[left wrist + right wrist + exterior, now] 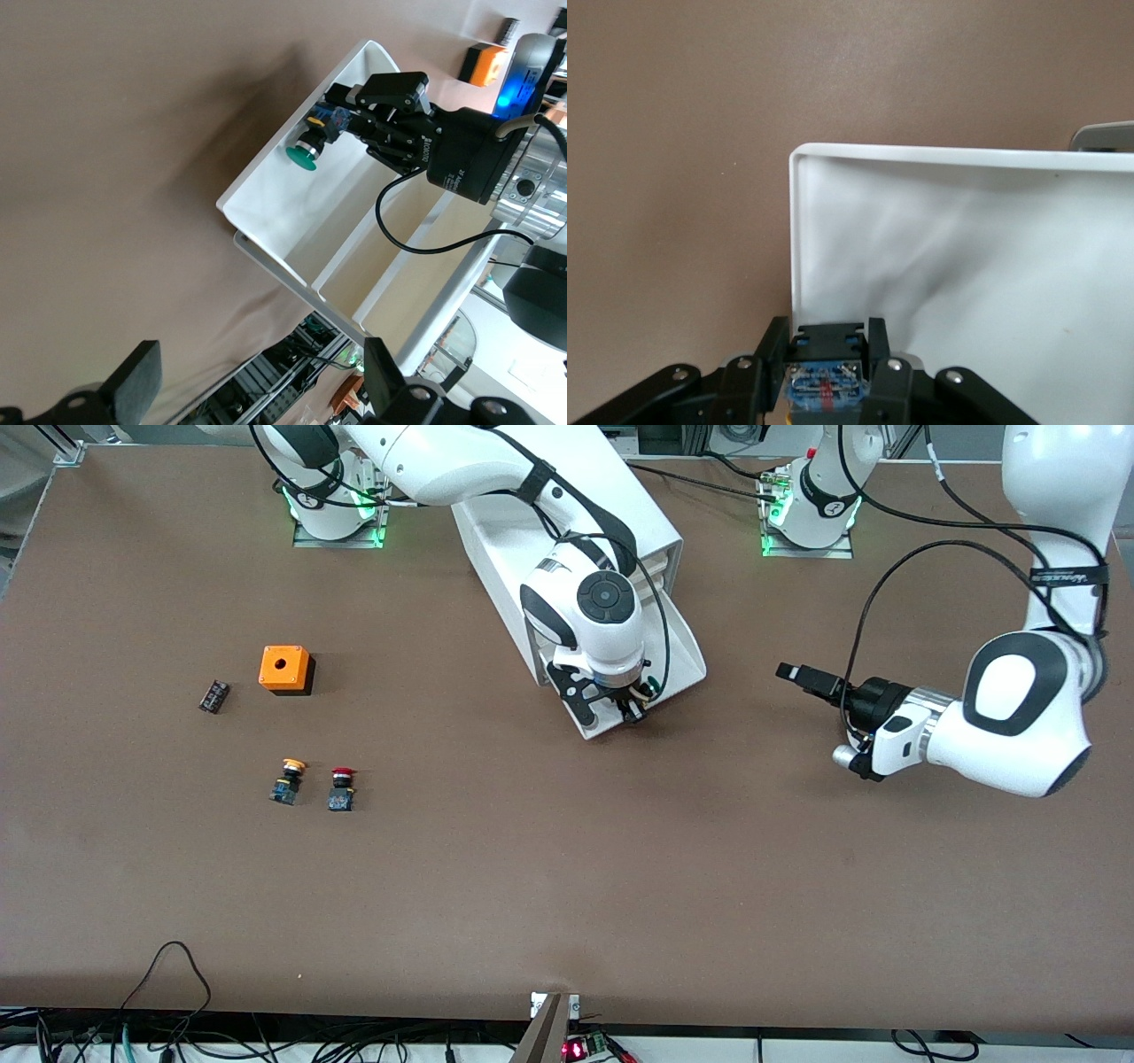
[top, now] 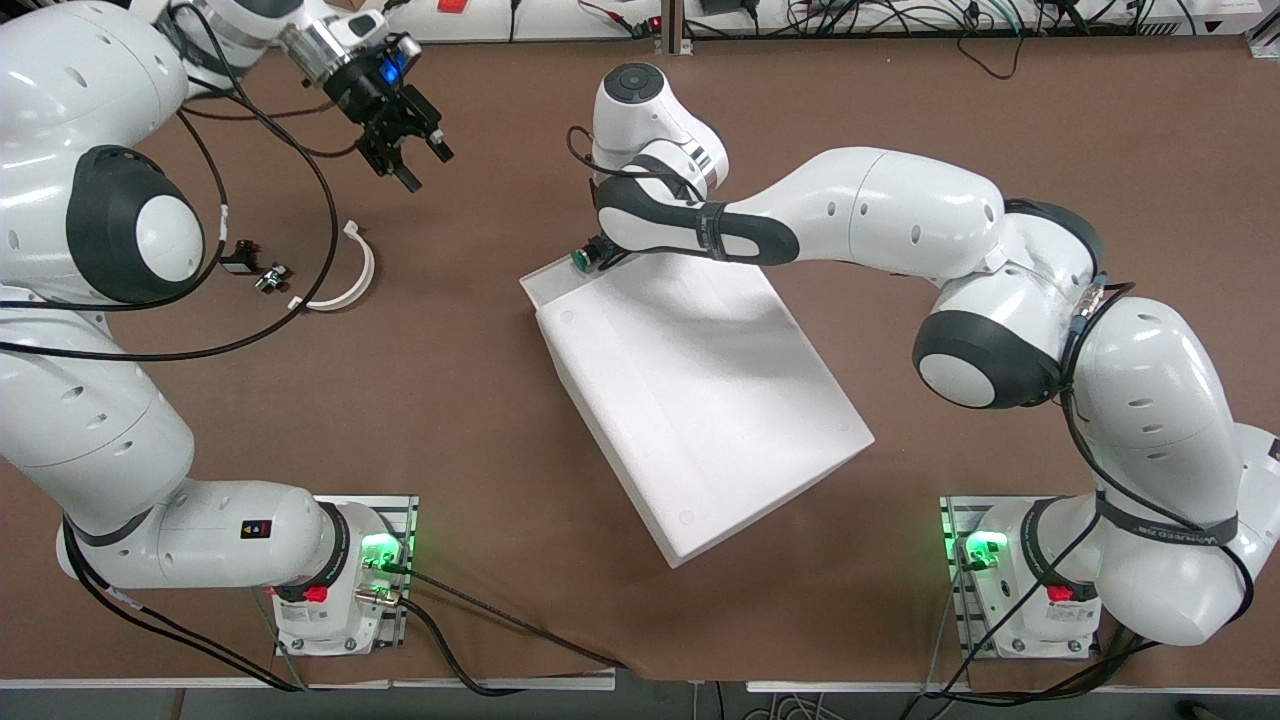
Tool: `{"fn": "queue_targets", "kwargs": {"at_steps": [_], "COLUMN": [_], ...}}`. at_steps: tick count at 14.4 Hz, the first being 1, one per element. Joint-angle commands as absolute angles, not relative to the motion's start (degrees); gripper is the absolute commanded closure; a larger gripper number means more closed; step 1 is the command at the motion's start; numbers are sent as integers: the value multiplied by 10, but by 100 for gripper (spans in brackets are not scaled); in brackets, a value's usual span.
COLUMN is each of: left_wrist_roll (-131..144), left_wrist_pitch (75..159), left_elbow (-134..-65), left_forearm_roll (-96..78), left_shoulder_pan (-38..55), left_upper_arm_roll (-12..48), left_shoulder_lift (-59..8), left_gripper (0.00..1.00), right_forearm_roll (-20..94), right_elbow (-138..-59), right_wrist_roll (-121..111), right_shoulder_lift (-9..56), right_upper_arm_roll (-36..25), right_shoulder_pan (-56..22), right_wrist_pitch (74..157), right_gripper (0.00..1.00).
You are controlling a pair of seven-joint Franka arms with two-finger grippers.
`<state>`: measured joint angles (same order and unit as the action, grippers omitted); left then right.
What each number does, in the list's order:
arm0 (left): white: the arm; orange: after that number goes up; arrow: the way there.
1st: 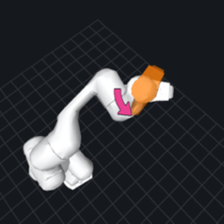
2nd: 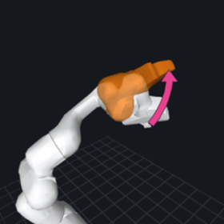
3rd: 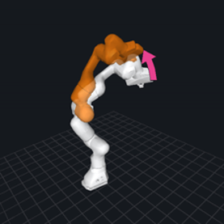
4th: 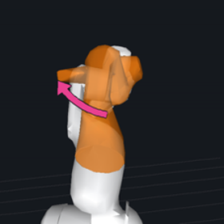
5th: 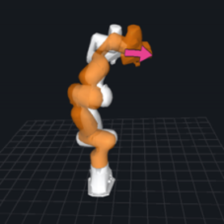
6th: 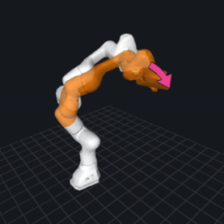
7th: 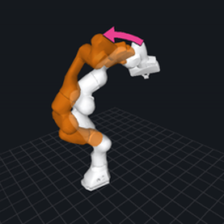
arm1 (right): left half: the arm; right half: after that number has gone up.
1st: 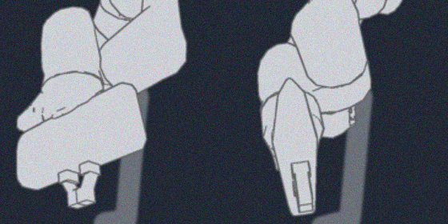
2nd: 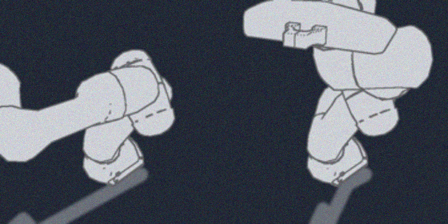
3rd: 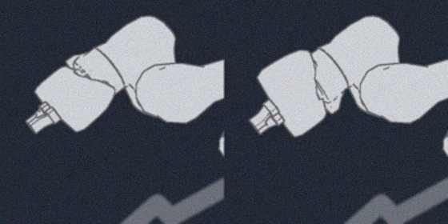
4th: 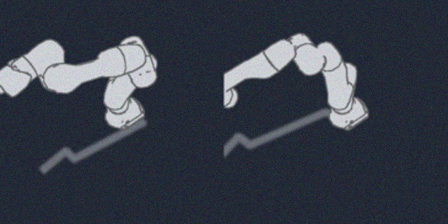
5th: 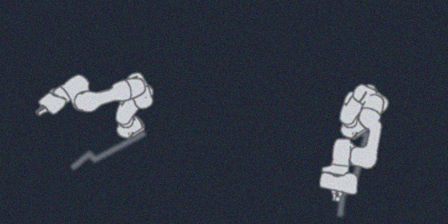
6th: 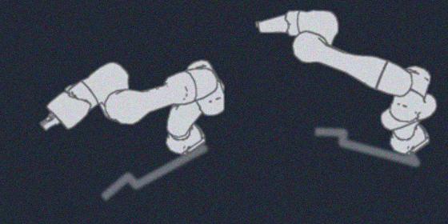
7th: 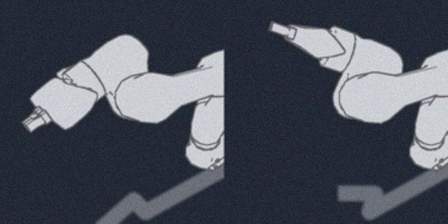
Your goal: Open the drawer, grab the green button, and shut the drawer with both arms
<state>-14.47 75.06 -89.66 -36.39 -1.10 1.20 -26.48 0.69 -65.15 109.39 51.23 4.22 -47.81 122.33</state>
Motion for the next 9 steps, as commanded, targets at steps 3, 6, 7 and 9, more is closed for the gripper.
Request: {"fn": "queue_targets", "kwargs": {"at_steps": [3,6,7,9], "left_wrist_roll": [-83,-24,-5,17], "left_wrist_pitch": [698,700,702,718], "left_elbow": [-802,-751,-741,-716], "left_forearm_roll": [-279,-185,-138,-45], "left_shoulder_pan": [-2,45,65,102], "left_upper_arm_roll": [22,25,25,25], "left_shoulder_lift": [-271,-268,-268,-269], "left_gripper": [0,0,0,0], "right_forearm_roll": [0,0,1,1], "right_elbow": [-645,-645,-645,-645], "right_wrist_roll": [1052,945,893,790], "right_shoulder_lift": [474,450,442,437], "right_upper_arm_roll": [34,34,34,36], "right_shoulder_pan": [-474,-438,-422,-388], "right_wrist_pitch": [1177,1150,1139,1111], "right_gripper": [94,97,98,99]}}
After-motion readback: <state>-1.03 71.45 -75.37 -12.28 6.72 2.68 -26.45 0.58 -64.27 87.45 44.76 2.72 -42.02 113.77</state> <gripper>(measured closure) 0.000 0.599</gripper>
